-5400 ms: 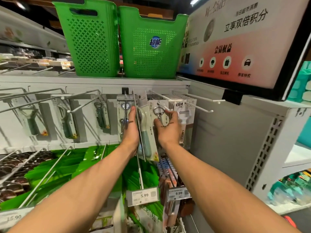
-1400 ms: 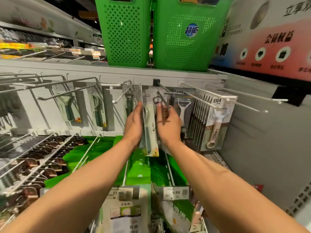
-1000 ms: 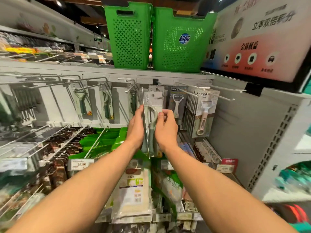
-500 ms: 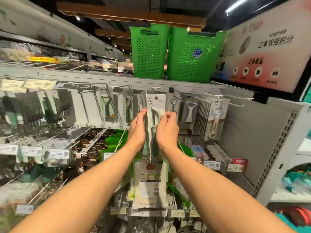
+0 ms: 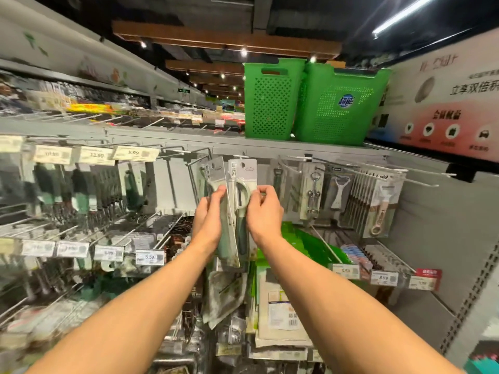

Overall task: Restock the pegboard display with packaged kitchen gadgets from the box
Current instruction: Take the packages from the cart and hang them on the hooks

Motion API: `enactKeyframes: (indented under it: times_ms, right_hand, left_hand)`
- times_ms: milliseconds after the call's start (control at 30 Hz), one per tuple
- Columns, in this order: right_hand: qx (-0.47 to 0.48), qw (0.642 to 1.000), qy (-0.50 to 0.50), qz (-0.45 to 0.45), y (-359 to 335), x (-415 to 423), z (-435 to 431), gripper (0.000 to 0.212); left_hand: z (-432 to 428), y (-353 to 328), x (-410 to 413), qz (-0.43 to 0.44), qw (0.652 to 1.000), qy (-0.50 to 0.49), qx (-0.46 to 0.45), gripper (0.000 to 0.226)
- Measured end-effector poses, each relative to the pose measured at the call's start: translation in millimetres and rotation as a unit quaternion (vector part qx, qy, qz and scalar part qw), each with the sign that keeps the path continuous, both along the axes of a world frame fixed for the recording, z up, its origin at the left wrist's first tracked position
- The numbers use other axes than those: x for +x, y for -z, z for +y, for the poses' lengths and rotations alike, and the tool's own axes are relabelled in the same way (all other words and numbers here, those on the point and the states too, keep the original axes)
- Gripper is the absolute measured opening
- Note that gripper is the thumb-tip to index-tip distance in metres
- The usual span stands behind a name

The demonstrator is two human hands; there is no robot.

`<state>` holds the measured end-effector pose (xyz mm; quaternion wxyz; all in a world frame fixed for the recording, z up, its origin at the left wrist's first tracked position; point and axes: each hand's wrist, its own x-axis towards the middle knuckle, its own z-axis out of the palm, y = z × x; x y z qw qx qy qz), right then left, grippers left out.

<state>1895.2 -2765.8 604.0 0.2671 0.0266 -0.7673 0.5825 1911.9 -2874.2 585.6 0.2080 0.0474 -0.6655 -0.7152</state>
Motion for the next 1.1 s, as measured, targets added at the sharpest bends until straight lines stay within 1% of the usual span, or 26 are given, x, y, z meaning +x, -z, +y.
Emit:
enactKeyframes:
  times_ms: [67, 133, 233, 300, 400, 433, 500, 533, 633, 667, 700, 733, 833, 867, 1000, 1067, 1100]
  right_hand:
    - [-0.005, 1.0, 0.009, -0.012, 5, -4, -10, 0.013]
    - [-0.01, 1.0, 0.016, -0.015, 9, -7, -16, 0.013]
    - [-0.002, 1.0, 0.025, -0.019, 9, -14, -18, 0.015]
    - [0.003, 0.999, 0.029, -0.026, 8, -23, -21, 0.016]
    - [-0.006, 0.998, 0.039, -0.042, 10, -35, -19, 0.016]
    - [-0.007, 0.998, 0.039, -0.046, 11, -39, -18, 0.016]
    - [-0.007, 0.998, 0.036, -0.047, 16, -51, -17, 0.017]
    - [-0.007, 0.998, 0.035, -0.045, 17, -54, -17, 0.018]
    - [-0.016, 0.998, 0.036, -0.041, 21, -69, -19, 0.016]
    - [-0.016, 0.998, 0.037, -0.043, 23, -75, -19, 0.015]
    - [-0.016, 0.998, 0.037, -0.046, 23, -82, -18, 0.014]
    - [-0.014, 0.998, 0.036, -0.051, 24, -88, -18, 0.014]
    - [-0.011, 0.998, 0.026, -0.051, 26, -99, -17, 0.012]
    - [-0.01, 0.999, 0.021, -0.049, 28, -105, -17, 0.011]
    - [-0.012, 0.999, -0.002, -0.052, 33, -115, -14, 0.011]
    - [-0.017, 0.998, -0.018, -0.051, 33, -118, -10, 0.012]
    - [-0.02, 0.998, -0.029, -0.054, 32, -117, -9, 0.013]
  left_hand:
    - [-11, 5, -3, 0.012, 1.0, 0.009, 0.002, 0.061]
    - [-17, 9, -8, 0.02, 1.0, 0.019, -0.01, 0.063]
    - [-23, 12, -17, 0.017, 0.999, 0.026, -0.022, 0.059]
    - [-27, 14, -27, 0.007, 0.999, 0.03, -0.033, 0.069]
    - [-29, 16, -42, -0.011, 0.997, 0.043, -0.065, 0.093]
    - [-29, 17, -47, -0.01, 0.996, 0.05, -0.068, 0.092]
    - [-30, 22, -59, 0.002, 0.996, 0.056, -0.066, 0.078]
    - [-30, 21, -61, 0.006, 0.996, 0.055, -0.071, 0.078]
    - [-29, 24, -72, 0.001, 0.996, 0.049, -0.08, 0.112]
    - [-28, 25, -75, 0.003, 0.995, 0.046, -0.092, 0.116]
    - [-28, 27, -81, 0.005, 0.993, 0.04, -0.11, 0.115]
    - [-28, 26, -83, 0.019, 0.99, 0.035, -0.132, 0.106]
    - [-25, 26, -88, 0.082, 0.979, 0.015, -0.184, 0.049]
    - [-24, 25, -91, 0.092, 0.978, 0.016, -0.189, 0.04]
    - [-19, 25, -98, 0.105, 0.975, 0.014, -0.195, 0.032]
    - [-18, 27, -103, 0.095, 0.975, 0.009, -0.201, 0.036]
    - [-18, 27, -105, 0.088, 0.974, 0.004, -0.209, 0.043]
